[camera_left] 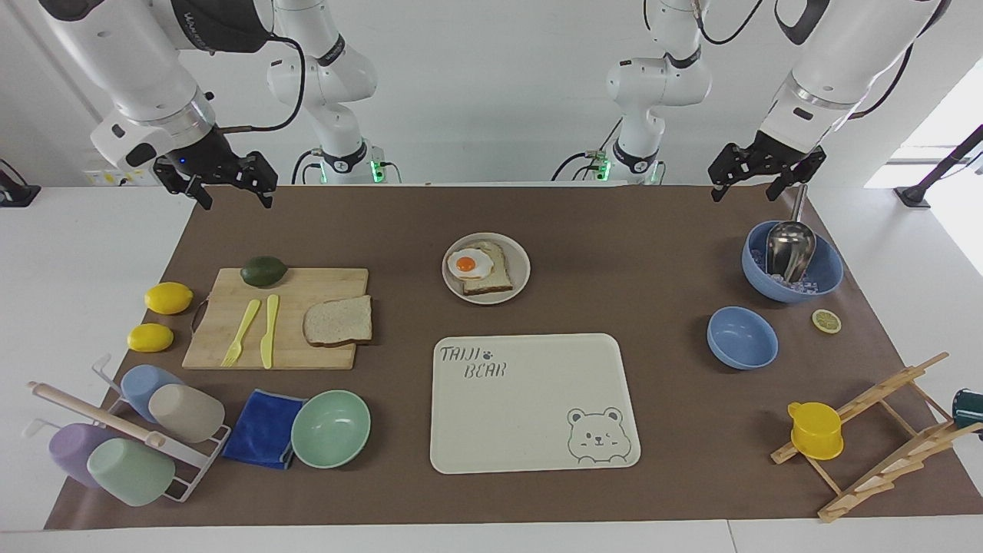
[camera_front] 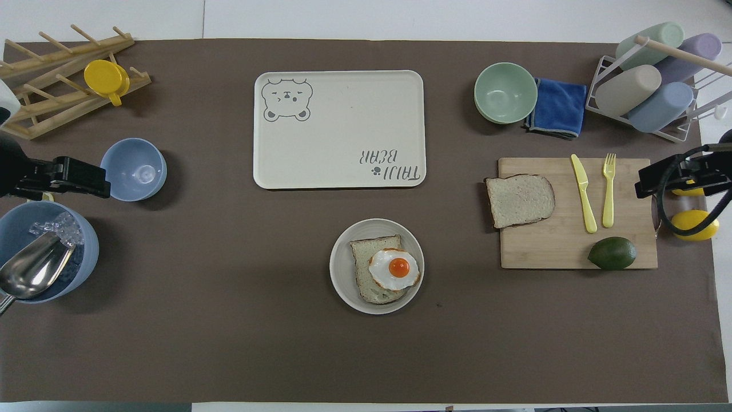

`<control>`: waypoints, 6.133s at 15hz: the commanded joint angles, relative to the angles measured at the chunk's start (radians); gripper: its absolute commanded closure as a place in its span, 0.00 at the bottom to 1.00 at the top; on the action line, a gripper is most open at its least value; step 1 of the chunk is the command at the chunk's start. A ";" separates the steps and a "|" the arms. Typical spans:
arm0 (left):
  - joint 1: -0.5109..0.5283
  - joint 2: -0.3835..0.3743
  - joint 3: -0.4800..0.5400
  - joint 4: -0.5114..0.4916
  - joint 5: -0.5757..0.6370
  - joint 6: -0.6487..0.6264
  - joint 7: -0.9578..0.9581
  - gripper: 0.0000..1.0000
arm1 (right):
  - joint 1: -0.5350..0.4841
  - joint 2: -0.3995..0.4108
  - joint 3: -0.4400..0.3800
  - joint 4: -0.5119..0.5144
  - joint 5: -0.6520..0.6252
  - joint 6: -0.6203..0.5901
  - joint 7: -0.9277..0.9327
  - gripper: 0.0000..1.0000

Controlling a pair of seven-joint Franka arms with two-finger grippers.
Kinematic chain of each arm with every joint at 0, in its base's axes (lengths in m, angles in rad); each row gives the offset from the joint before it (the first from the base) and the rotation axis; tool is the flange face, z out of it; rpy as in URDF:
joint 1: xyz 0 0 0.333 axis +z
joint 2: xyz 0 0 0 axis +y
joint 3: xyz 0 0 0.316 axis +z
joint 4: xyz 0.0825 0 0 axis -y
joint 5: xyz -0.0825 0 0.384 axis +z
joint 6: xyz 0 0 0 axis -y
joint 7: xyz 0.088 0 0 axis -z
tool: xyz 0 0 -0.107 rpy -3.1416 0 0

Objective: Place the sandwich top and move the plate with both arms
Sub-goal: 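Reach the right gripper toward the bread slice on the wooden board, then grasp the bread slice with the right gripper and lift it, then carry the bread slice with the right gripper over the egg plate, then lower the bread onto the egg and open the right gripper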

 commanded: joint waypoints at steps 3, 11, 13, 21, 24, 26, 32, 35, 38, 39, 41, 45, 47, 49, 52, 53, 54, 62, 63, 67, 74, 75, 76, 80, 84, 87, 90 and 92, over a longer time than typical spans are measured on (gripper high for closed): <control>0.011 -0.015 -0.006 -0.016 -0.011 0.000 0.005 0.00 | -0.009 -0.008 0.005 -0.007 0.009 0.013 -0.016 0.00; 0.011 -0.015 -0.006 -0.016 -0.011 0.000 0.005 0.00 | 0.098 -0.046 0.013 -0.104 -0.003 0.142 0.073 0.00; 0.011 -0.015 -0.006 -0.016 -0.011 0.000 0.005 0.00 | 0.198 0.004 0.014 -0.129 -0.132 0.167 0.192 0.00; 0.011 -0.015 -0.006 -0.016 -0.011 0.000 0.005 0.00 | 0.399 0.384 0.014 -0.128 -0.396 0.376 0.599 0.00; 0.011 -0.015 -0.006 -0.016 -0.011 0.000 0.005 0.00 | 0.407 0.418 0.014 -0.163 -0.418 0.408 0.693 0.00; 0.011 -0.015 -0.006 -0.016 -0.011 0.000 0.005 0.00 | 0.411 0.415 0.016 -0.181 -0.416 0.421 0.699 0.00; 0.011 -0.015 -0.006 -0.016 -0.011 0.000 0.005 0.00 | 0.411 0.377 0.017 -0.309 -0.426 0.486 0.705 0.00; 0.011 -0.015 -0.006 -0.016 -0.011 0.000 0.005 0.00 | 0.408 0.366 0.016 -0.350 -0.429 0.503 0.702 0.00; 0.011 -0.015 -0.006 -0.016 -0.011 0.000 0.005 0.00 | 0.405 0.359 0.017 -0.372 -0.456 0.510 0.698 0.13; 0.011 -0.015 -0.006 -0.016 -0.011 0.000 0.005 0.00 | 0.405 0.357 0.016 -0.373 -0.468 0.510 0.698 0.17; 0.011 -0.015 -0.006 -0.016 -0.011 0.000 0.005 0.00 | 0.411 0.352 0.017 -0.390 -0.505 0.510 0.696 0.27; 0.011 -0.015 -0.006 -0.016 -0.011 0.000 0.005 0.00 | 0.413 0.348 0.017 -0.392 -0.510 0.509 0.696 0.70; 0.011 -0.015 -0.006 -0.016 -0.011 0.000 0.005 0.00 | 0.415 0.348 0.019 -0.390 -0.510 0.506 0.698 0.95; 0.011 -0.015 -0.006 -0.016 -0.011 0.000 0.005 0.00 | 0.428 0.352 0.020 -0.358 -0.507 0.481 0.696 1.00; 0.011 -0.015 -0.006 -0.016 -0.011 0.000 0.005 0.00 | 0.468 0.357 0.035 -0.259 -0.508 0.325 0.695 1.00; 0.011 -0.015 -0.006 -0.016 -0.011 0.000 0.005 0.00 | 0.502 0.357 0.039 -0.197 -0.508 0.221 0.692 1.00; 0.011 -0.015 -0.006 -0.016 -0.011 0.000 0.005 0.00 | 0.535 0.357 0.045 -0.154 -0.499 0.135 0.692 1.00; 0.011 -0.015 -0.006 -0.016 -0.011 0.000 0.005 0.00 | 0.609 0.257 0.295 -0.082 -0.444 -0.008 0.786 1.00; 0.011 -0.015 -0.006 -0.016 -0.011 0.000 0.005 0.00 | 0.605 0.260 0.298 -0.082 -0.435 0.013 0.819 1.00; 0.011 -0.015 -0.006 -0.014 -0.011 0.000 0.005 0.00 | 0.580 0.267 0.298 -0.103 -0.303 0.220 0.886 1.00; 0.011 -0.015 -0.006 -0.016 -0.011 0.000 0.005 0.00 | 0.560 0.245 0.298 -0.208 -0.258 0.295 0.923 1.00; 0.011 -0.015 -0.006 -0.016 -0.011 0.000 0.005 0.00 | 0.557 0.245 0.298 -0.209 -0.252 0.300 0.923 1.00; 0.011 -0.015 -0.006 -0.016 -0.011 0.000 0.005 0.00 | 0.556 0.245 0.298 -0.209 -0.236 0.308 0.925 1.00; 0.011 -0.015 -0.006 -0.016 -0.011 0.000 0.005 0.00 | 0.554 0.245 0.298 -0.220 -0.223 0.329 0.923 1.00; 0.011 -0.015 -0.006 -0.016 -0.011 0.000 0.005 0.00 | 0.540 0.234 0.298 -0.269 -0.180 0.390 0.925 1.00; 0.011 -0.015 -0.006 -0.016 -0.011 0.000 0.005 0.00 | 0.520 0.237 0.298 -0.267 -0.127 0.436 0.926 0.59; 0.011 -0.015 -0.006 -0.016 -0.011 0.000 0.005 0.00 | 0.520 0.240 0.298 -0.267 -0.090 0.467 0.931 0.17; 0.011 -0.015 -0.006 -0.016 -0.011 0.000 0.005 0.00 | 0.516 0.237 0.298 -0.254 -0.068 0.475 0.952 0.00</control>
